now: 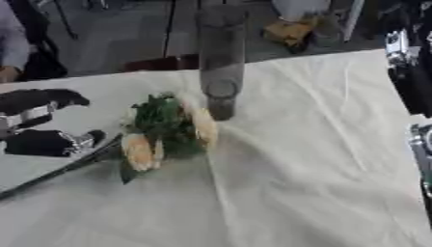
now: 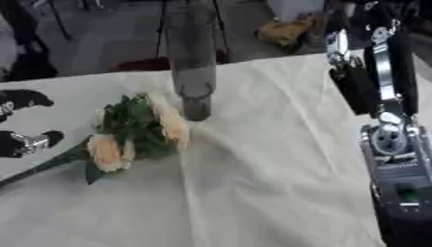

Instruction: Arrange flowers into the vase.

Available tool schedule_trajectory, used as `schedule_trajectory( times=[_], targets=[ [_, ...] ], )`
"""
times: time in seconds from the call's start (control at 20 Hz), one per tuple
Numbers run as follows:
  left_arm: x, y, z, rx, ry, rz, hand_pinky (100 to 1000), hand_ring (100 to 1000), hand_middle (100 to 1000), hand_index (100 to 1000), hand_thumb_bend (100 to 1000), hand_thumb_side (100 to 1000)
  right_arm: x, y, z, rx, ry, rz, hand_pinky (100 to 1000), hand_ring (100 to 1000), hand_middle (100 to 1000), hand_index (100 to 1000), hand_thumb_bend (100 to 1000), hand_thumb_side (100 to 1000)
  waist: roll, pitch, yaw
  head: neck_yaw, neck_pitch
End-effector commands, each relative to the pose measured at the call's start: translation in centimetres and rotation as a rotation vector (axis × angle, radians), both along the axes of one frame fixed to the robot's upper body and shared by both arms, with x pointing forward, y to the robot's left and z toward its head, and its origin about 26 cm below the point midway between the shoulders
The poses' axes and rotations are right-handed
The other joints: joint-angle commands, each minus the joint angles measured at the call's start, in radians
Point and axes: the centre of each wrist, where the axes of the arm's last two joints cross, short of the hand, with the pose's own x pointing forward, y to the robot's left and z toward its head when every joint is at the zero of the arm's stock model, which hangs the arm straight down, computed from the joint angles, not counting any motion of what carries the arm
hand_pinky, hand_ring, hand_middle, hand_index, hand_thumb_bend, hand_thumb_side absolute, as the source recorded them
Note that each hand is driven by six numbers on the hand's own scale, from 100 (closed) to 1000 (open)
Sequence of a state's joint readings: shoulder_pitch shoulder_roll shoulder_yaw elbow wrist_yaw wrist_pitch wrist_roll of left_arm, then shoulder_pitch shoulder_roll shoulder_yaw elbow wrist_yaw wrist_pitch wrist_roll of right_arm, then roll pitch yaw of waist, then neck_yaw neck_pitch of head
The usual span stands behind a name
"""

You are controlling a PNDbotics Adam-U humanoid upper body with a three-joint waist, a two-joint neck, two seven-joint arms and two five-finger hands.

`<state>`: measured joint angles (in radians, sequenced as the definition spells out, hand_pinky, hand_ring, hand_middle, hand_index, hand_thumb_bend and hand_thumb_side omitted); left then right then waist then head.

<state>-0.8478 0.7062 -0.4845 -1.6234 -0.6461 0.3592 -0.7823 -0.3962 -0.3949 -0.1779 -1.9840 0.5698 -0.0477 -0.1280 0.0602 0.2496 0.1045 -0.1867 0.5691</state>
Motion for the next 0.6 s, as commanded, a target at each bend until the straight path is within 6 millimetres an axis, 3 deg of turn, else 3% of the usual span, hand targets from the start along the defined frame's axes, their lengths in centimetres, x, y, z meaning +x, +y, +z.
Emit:
schedule_trajectory(
  times=[0.05, 0.3, 0.6],
  targets=[
    [0.5, 0.3, 0.3, 0.045, -0.003, 0.011, 875, 974, 996, 1000, 356, 810, -0.3, 0.0, 1.0, -0.018, -0.029, 0.005, 791, 941, 804, 965, 100, 1000, -0.001, -0.019, -0.001, 0.001, -0.007],
    [1.1, 0.5, -0.6, 0.113, -0.019, -0.002, 867, 975, 969, 1000, 406, 813, -0.3, 0.1, 1.0, -0.016, -0.026, 0.007, 792, 941, 801, 965, 100, 1000, 0.000, -0.016, -0.001, 0.000, -0.009],
    [1.9, 0.5, -2.0, 0.190, -0.063, -0.028, 836, 958, 964, 1000, 373, 773, -0.2, 0.2, 1.1, -0.013, -0.027, 0.012, 792, 939, 798, 962, 100, 1000, -0.004, -0.011, -0.004, 0.002, -0.013]
  ],
)
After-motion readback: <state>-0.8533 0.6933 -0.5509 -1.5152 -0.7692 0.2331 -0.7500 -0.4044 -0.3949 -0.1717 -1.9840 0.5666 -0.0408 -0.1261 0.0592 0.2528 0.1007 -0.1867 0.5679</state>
